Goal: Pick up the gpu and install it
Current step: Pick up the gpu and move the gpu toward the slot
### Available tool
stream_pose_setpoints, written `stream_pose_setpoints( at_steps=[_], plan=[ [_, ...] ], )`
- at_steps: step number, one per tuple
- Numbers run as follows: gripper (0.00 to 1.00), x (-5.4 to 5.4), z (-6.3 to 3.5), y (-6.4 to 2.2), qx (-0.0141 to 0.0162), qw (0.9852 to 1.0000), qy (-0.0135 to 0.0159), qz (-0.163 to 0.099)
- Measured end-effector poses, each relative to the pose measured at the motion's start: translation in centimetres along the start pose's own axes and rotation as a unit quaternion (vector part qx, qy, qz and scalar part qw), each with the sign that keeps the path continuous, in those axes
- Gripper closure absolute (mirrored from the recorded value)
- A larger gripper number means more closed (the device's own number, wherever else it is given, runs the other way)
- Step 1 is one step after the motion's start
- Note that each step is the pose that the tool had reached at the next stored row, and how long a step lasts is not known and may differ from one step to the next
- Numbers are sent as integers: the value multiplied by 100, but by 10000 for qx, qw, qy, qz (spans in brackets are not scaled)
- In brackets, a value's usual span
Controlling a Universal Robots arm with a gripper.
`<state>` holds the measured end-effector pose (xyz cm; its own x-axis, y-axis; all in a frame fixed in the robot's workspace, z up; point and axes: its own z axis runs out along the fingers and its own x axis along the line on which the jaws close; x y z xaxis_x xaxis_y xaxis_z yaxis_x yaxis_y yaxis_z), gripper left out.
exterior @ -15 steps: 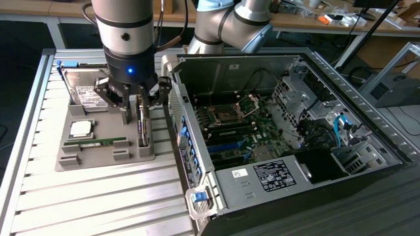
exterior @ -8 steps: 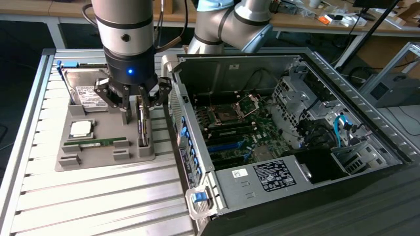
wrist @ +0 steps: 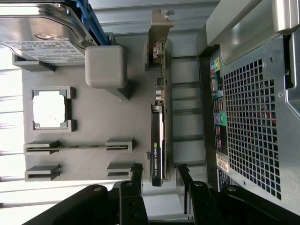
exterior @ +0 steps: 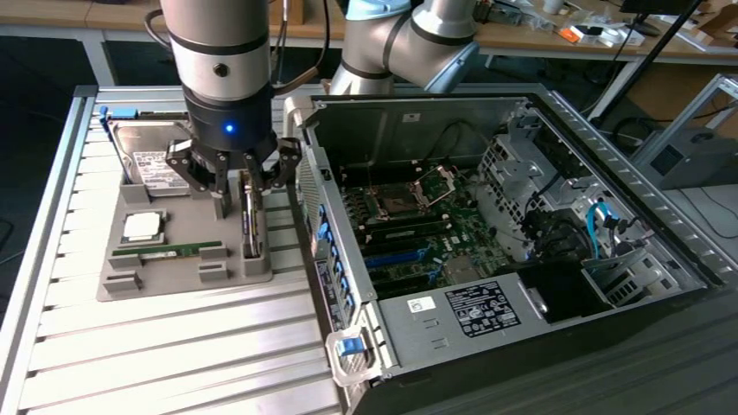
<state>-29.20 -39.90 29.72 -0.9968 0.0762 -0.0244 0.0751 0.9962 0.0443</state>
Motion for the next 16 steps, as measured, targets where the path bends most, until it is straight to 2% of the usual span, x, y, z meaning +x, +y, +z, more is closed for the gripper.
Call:
stream_pose_setpoints(
  at_steps=[16],
  plan=[
    [58, 1, 40, -2, 0, 10000, 0, 0]
  ],
)
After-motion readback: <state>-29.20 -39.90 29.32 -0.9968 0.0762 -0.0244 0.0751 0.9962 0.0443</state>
